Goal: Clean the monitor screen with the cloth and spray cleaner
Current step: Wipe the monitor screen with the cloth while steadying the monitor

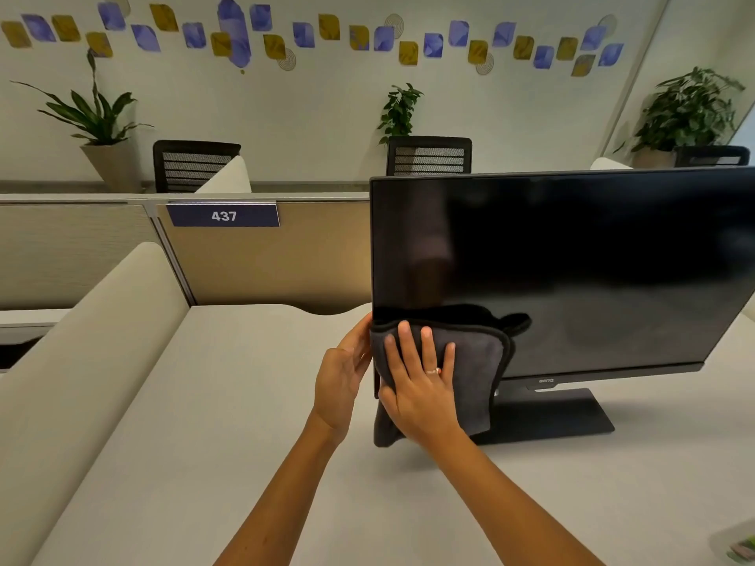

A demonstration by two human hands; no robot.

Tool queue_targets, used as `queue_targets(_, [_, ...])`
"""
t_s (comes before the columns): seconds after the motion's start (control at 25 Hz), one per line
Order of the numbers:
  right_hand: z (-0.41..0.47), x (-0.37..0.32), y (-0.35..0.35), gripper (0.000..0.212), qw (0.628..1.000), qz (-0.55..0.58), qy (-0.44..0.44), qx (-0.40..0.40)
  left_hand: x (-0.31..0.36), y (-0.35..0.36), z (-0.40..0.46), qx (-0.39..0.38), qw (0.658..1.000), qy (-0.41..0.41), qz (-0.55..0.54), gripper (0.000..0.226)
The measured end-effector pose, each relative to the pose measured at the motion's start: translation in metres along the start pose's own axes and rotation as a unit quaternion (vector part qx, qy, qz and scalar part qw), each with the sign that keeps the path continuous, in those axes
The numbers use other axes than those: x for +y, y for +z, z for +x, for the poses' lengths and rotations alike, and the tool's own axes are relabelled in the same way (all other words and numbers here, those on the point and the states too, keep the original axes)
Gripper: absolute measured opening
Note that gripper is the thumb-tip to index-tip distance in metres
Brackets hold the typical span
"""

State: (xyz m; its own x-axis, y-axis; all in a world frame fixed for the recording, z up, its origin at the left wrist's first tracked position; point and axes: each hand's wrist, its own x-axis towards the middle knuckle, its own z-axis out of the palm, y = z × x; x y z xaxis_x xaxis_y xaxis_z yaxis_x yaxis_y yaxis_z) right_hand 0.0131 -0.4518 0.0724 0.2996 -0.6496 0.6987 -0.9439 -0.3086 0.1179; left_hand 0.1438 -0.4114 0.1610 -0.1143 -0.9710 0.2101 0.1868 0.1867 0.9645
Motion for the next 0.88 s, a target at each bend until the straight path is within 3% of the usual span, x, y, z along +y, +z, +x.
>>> queue_targets(0.24, [-0.033,-0.002,0.015,0.073,0.998,0.005,0.009,-0.063,-0.005,0.006,0.003,0.015,1.0,-0.003,0.019,0.035])
queue_targets(0.4, [-0.038,0.012,0.01,0.071,0.997,0.004,0.022,-0.08,-0.016,0.023,0.004,0.039,0.998,-0.015,0.056,0.043])
queue_targets(0.68, [-0.051,0.076,-0.005,0.076,0.975,0.048,0.209,-0.059,-0.027,0.028,0.007,0.051,0.996,-0.03,0.072,0.053])
queue_targets(0.88, [-0.033,0.092,-0.016,0.073,0.915,0.156,0.373,-0.008,-0.025,0.027,0.006,0.048,0.995,-0.034,0.082,0.052])
